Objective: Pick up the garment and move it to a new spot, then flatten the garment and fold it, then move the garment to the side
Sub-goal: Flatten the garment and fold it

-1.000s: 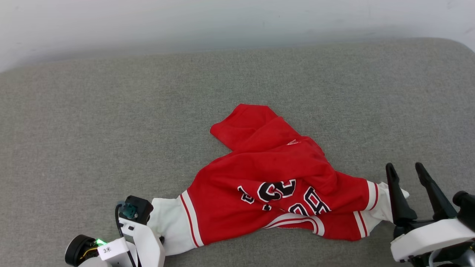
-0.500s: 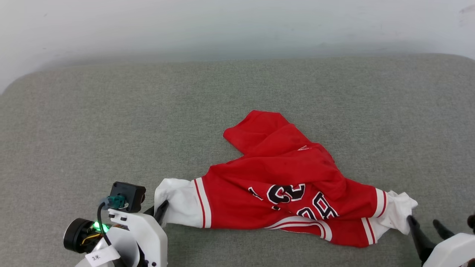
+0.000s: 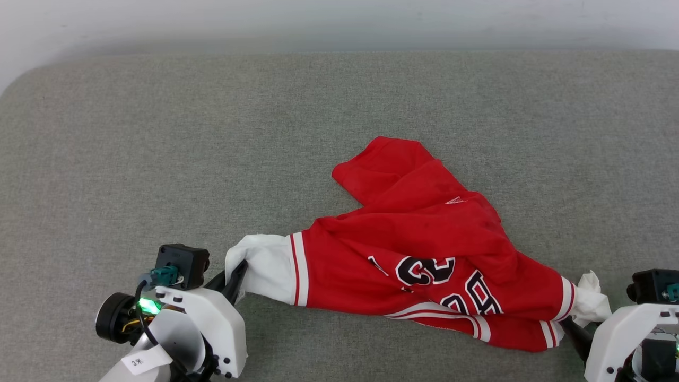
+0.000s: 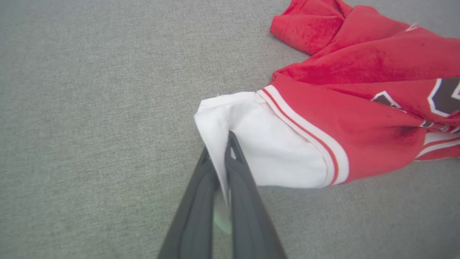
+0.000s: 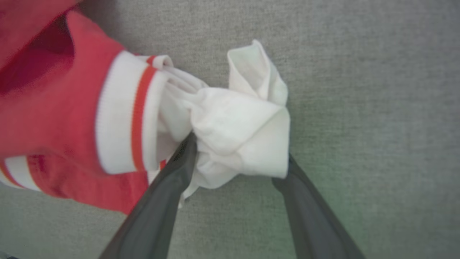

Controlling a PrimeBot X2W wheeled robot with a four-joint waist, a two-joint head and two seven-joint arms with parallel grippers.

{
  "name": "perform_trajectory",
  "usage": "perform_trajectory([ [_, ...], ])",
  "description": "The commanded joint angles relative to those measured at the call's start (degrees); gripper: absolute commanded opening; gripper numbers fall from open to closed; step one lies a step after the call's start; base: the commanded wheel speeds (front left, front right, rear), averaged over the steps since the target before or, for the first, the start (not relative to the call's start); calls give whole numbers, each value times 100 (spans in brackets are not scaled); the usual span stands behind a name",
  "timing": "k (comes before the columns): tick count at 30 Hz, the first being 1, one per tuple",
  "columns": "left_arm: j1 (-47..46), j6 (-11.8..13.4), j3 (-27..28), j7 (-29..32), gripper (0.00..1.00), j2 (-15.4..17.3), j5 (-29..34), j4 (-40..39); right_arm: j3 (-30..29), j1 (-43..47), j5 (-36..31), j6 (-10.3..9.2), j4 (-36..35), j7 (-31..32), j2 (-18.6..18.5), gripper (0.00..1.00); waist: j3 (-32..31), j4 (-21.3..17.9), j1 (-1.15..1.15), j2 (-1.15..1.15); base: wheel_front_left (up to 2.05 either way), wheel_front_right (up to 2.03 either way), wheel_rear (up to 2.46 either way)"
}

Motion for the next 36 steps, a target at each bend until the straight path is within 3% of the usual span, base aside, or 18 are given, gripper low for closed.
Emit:
perform_trajectory([
  [1, -45, -19, 42, -61, 0, -21, -34, 38, 169, -27, 115, -2, 183, 104, 58, 0, 39, 39, -1, 0, 0, 0, 0],
  [8, 110, 43, 127, -221, 0, -19, -109, 87, 44, 50, 192, -6, 18, -7, -133, 0, -151, 30, -1, 0, 0, 0, 0],
  [18, -196, 215, 557, -446, 0, 274, 18, -353, -633, -78, -169, -7, -1642, -40, -205, 0, -600, -44, -1, 0, 0, 0, 0],
  [24, -860, 154, 846, -429, 0, 396, 36, -364, -715, -699, -368, -7, -2099, 41, -162, 0, -706, -103, -1, 0, 0, 0, 0],
  [29, -1900, -52, 961, -340, 0, 337, 48, 8, -508, -1811, -376, -7, -1822, 67, -215, 0, -624, -187, -1, 0, 0, 0, 0],
  [36, -3700, -463, 798, -357, 0, 30, 307, 1098, -116, -3679, -379, -6, -873, -179, -444, 0, -86, -223, -1, 0, 0, 0, 0],
])
